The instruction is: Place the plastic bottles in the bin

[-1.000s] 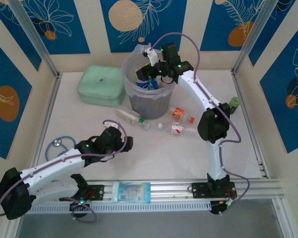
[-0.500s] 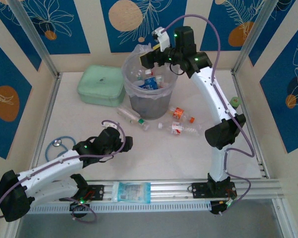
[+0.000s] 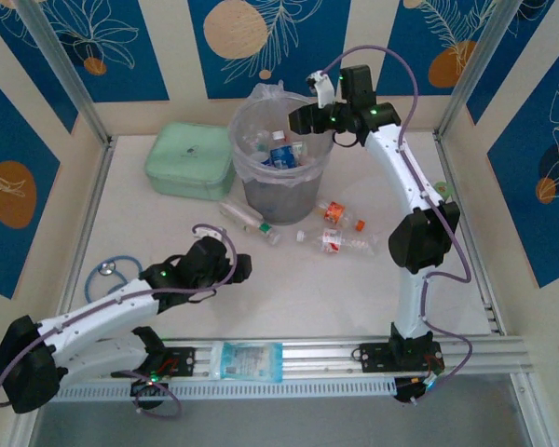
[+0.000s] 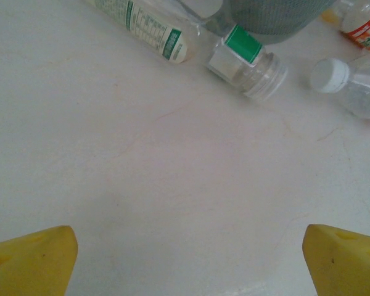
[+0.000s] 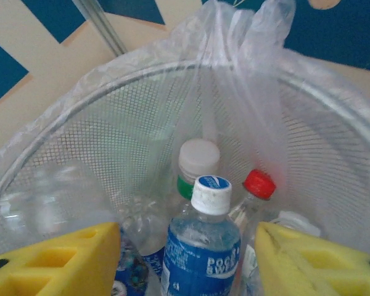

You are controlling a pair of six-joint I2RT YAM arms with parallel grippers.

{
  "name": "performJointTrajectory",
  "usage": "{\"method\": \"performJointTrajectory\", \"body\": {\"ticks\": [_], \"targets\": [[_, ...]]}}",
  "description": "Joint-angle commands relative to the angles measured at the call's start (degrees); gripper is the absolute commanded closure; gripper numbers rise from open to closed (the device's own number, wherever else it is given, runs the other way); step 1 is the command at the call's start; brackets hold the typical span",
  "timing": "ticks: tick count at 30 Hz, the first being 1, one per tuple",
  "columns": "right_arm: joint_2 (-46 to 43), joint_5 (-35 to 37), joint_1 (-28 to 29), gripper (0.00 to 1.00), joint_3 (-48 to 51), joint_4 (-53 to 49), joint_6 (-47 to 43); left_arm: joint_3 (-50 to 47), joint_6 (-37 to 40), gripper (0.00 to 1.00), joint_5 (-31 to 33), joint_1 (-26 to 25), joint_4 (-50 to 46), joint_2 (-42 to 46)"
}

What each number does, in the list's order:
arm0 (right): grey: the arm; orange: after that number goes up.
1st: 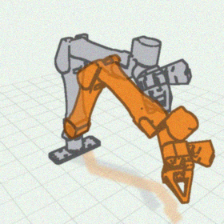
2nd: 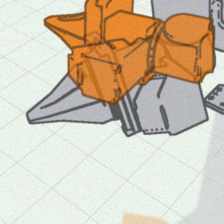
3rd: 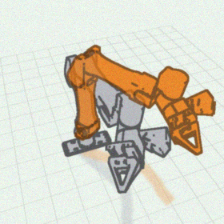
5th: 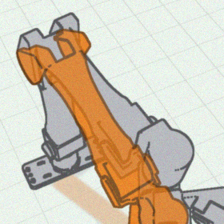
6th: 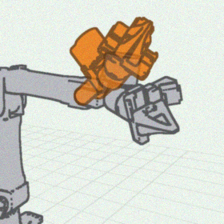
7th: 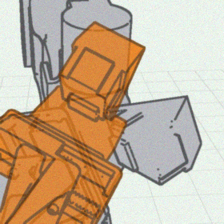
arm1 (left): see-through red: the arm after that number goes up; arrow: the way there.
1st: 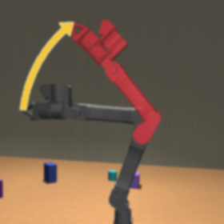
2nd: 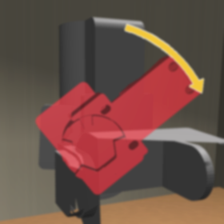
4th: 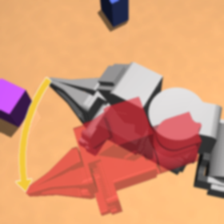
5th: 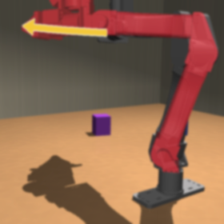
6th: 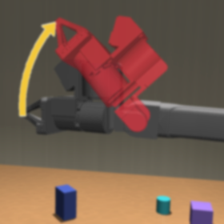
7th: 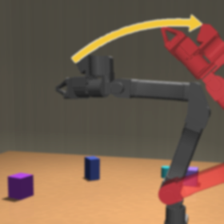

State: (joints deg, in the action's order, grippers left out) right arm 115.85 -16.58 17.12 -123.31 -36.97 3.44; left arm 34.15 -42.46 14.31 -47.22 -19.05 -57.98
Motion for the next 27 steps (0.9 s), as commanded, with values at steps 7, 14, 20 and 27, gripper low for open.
{"method": "performJointTrajectory", "body": {"ticks": [7,14,20,27], "targets": [[-7.47,-2.87,-0.51,0.32,4.11,4.86,1.68,2.61,-3.81,0.08,-2.89,1.63,1.03,-3.97],[-21.46,2.81,-2.53,0.24,19.17,10.67,1.3,4.13,-3.96,0.06,-3.63,2.44,0.19,-4.6],[-33.79,7.4,-8.05,0.25,37.72,10.6,0.64,2.68,-3.68,0.05,-7.01,3.37,3.31,-5.49],[-40.92,16.57,-9.16,0.28,58.84,8.33,2.95,3.16,-4.4,0.04,-8.42,3.67,4.66,-7.19]]}}
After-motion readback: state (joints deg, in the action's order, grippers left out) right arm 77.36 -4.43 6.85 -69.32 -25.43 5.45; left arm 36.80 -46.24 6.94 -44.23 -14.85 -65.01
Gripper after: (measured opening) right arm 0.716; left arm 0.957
